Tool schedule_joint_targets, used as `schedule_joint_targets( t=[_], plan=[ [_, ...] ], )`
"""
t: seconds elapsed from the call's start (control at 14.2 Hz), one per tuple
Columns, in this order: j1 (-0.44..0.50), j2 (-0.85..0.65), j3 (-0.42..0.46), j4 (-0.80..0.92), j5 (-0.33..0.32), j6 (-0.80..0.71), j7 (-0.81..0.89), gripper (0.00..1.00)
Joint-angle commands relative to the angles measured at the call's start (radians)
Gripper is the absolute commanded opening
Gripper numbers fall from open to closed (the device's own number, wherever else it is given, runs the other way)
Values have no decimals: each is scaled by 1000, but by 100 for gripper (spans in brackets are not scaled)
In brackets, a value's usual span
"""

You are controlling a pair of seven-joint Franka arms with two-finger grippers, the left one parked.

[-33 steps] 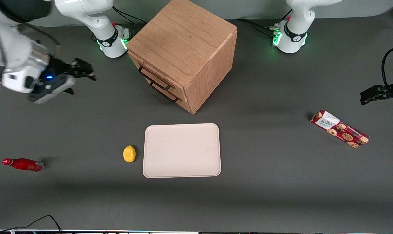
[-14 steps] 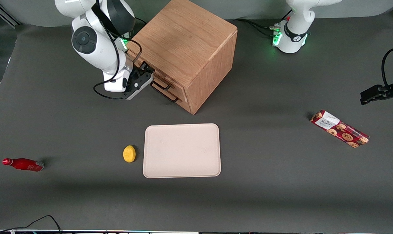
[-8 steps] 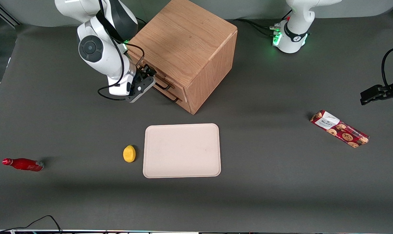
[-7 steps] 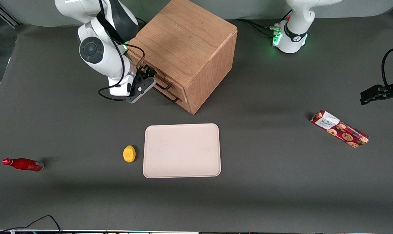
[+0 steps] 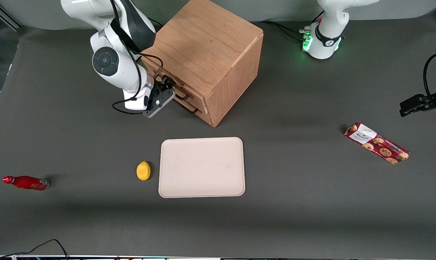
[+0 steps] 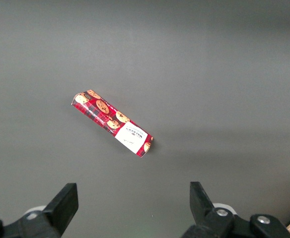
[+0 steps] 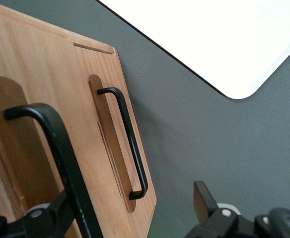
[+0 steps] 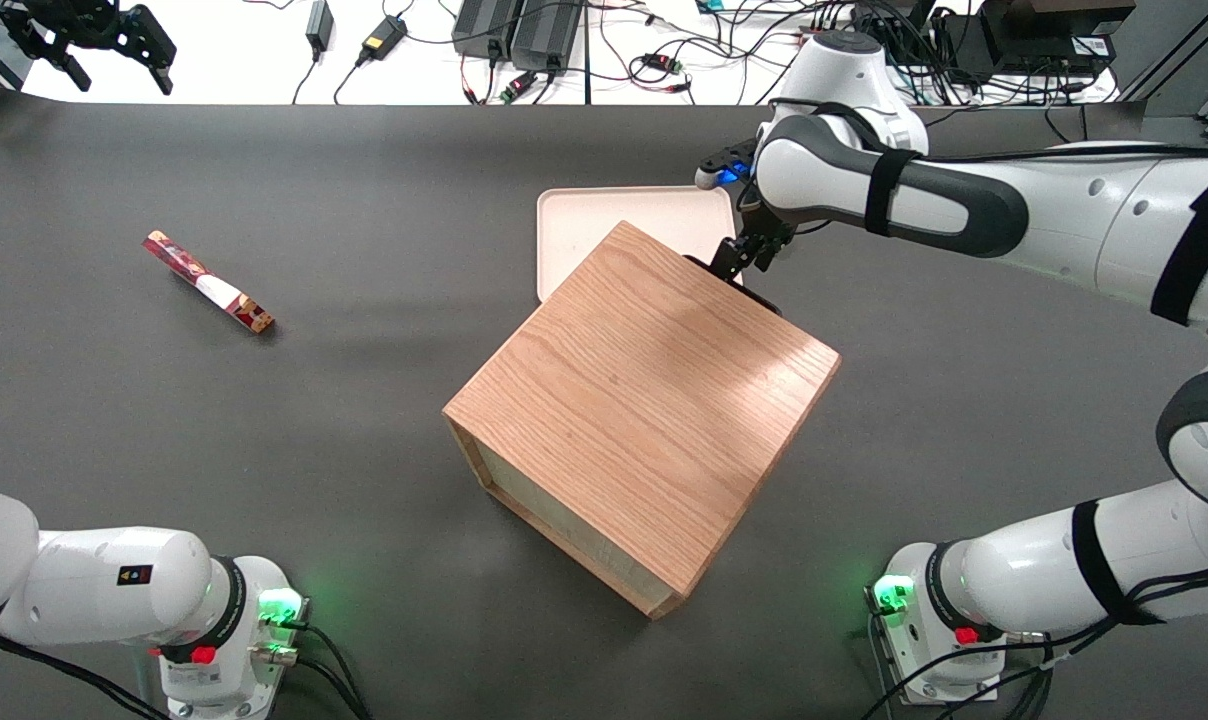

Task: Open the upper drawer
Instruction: 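Hook the right gripper onto the upper drawer's black bar handle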

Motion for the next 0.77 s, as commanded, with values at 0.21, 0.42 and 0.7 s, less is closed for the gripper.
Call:
schedule_joint_targets(
  t=[0.21, 0.42, 0.7],
  plan=[
    [14, 29, -5, -3, 22, 37, 3, 100],
    [14, 44, -5, -3, 22, 49, 1, 100],
    [14, 44, -5, -3, 22, 54, 1, 100]
  ],
)
